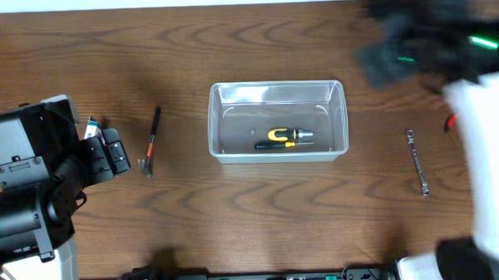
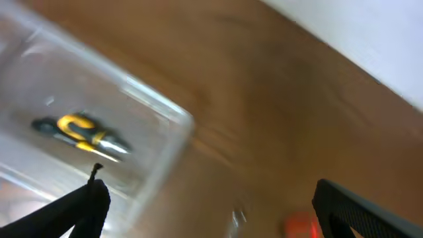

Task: Pack container
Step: 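Carry the stubby screwdriver into the container and release it, then lower the right gripper onto the silver wrench and grasp it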

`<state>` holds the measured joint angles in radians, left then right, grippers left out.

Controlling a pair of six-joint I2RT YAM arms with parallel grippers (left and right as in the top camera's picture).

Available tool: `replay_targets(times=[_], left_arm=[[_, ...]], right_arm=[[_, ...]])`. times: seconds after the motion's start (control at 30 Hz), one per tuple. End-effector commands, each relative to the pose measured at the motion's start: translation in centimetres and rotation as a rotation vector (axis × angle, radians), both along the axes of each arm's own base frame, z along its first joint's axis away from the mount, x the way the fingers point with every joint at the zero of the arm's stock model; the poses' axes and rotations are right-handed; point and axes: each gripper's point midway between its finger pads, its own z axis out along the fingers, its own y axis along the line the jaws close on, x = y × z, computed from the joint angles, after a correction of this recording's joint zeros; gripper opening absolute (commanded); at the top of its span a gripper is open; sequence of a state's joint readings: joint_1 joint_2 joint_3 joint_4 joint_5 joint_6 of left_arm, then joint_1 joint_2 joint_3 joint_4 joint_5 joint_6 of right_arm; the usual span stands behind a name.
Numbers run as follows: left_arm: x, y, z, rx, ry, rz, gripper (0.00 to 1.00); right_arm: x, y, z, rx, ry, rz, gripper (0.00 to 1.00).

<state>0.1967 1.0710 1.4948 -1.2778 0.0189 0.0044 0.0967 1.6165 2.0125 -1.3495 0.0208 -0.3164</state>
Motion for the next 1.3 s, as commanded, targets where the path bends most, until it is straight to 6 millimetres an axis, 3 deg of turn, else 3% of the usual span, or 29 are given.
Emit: replay_targets(times=[0.0, 0.07, 0.17, 0.23, 0.4, 0.57, 0.7, 0.8, 1.0, 1.17, 1.27], left_arm=[[-0.1, 0.2, 0.4, 0.013, -0.007, 0.000, 0.98], [-0.2, 0.2, 0.3, 0.010, -0.006, 0.003, 0.98], [-0.2, 0.2, 0.4, 0.007, -0.008, 0.006, 0.98], [-0.2, 0.0, 0.4, 0.002, -0.011, 0.006, 0.98], [0.0, -1.2, 0.5, 0.001, -0.014, -0.047, 0.98], [0.0, -2.7, 0.5, 0.003, -0.012, -0.111, 0.98], [-0.3, -3.2, 0.5, 0.002, -0.011, -0.130, 0.98], [-0.3, -3.4, 0.5, 0.002, -0.012, -0.140, 0.98], [-0.4, -3.5, 0.4, 0.001, -0.005, -0.142, 0.98], [-0.4, -3.5, 0.4, 0.001, -0.004, -0.142, 0.98], [-0.4, -3.5, 0.4, 0.004, -0.004, -0.146, 0.98]], right_arm=[[-3.9, -5.4, 1.5, 0.102, 0.011, -0.304, 0.99], [-6.6, -7.5, 2.1, 0.153, 0.025, -0.416, 0.99], [-10.8, -9.0, 2.5, 0.187, 0.061, -0.520, 0.99], [-13.3, -9.0, 2.5, 0.201, 0.089, -0.568, 0.99], [-17.1, -7.8, 2.4, 0.251, 0.058, -0.605, 0.99], [-22.5, -5.6, -2.2, 0.339, 0.123, -0.672, 0.99], [-25.1, -6.0, -7.0, 0.286, 0.219, -0.732, 0.99], [-23.6, -6.3, -9.3, 0.284, 0.276, -0.736, 0.99], [-16.4, -8.2, -13.1, 0.225, 0.366, -0.654, 0.99], [-12.0, -10.1, -18.9, 0.122, 0.522, -0.548, 0.99], [-10.7, -11.1, -22.2, 0.064, 0.603, -0.509, 0.99]])
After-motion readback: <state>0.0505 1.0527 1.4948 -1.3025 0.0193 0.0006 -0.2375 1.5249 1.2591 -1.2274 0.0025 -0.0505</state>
